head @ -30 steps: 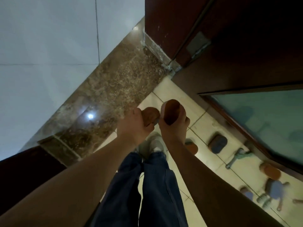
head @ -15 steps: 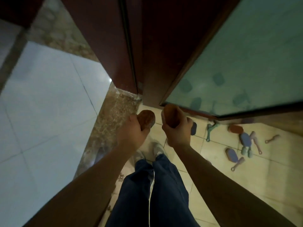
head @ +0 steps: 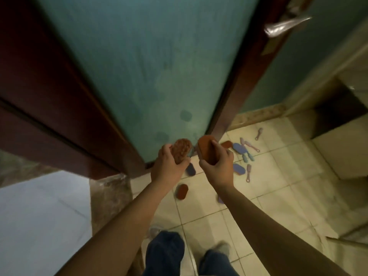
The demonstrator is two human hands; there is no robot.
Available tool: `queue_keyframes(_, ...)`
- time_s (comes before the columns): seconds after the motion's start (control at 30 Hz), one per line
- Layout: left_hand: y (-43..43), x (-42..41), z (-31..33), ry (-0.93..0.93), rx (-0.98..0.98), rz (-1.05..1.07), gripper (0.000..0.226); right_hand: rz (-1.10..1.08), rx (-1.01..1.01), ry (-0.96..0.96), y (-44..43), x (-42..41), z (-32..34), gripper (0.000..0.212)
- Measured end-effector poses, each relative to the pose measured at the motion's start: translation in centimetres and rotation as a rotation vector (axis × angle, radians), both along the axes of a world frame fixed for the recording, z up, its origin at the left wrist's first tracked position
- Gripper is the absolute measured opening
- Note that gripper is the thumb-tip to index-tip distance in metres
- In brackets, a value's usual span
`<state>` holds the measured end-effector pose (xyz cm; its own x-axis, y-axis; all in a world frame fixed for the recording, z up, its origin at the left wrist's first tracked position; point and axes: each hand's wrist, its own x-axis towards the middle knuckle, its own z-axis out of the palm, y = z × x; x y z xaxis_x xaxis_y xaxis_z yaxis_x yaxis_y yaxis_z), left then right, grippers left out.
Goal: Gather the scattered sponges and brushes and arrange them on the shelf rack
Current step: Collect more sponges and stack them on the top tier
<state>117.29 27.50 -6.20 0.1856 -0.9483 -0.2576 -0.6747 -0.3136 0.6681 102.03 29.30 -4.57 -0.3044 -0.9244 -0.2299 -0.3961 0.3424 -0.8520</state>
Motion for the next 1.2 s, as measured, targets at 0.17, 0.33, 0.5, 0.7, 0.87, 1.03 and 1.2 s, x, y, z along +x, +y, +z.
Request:
queue_keyframes(0.17, -0.6, -10.3, 4.4, 0.071, 0.010, -0.143, 0.061, -0.112, -0.080, 0.009, 1.4, -10.6, 4.1, 0.064)
queue_keyframes(0.33, 0.7, -21.8, 8.6, 0.115, -0.076, -0.305, 0.055, -0.218, -0.179, 0.035, 4.4, -21.0, 7.8, 0.057)
queue_keyframes(0.5, 2.0, -32.3, 11.6, 0.164, -0.159, -0.515, 0.052, -0.364, -0.249, 0.053, 7.8, -31.2, 11.2, 0.057)
queue_keyframes(0.7, 3.6, -43.2, 15.3, 0.174, -0.217, -0.754, 0.060, -0.525, -0.293, 0.097, 12.2, -41.5, 14.5, 0.066)
queue_keyframes(0.87, 3.7, -51.5, 17.1, 0.193, -0.245, -0.938, 0.068, -0.660, -0.310, 0.109, 14.6, -48.5, 16.1, 0.066)
queue_keyframes(1.03, 2.6, -59.0, 17.6, 0.244, -0.282, -1.016, 0.066, -0.766, -0.318, 0.141, 14.7, -54.6, 17.2, 0.063)
queue_keyframes(1.2, -0.2, -68.8, 18.7, 0.230, -0.327, -1.101, 0.064, -0.872, -0.320, 0.186, 12.6, -63.0, 18.2, 0.061)
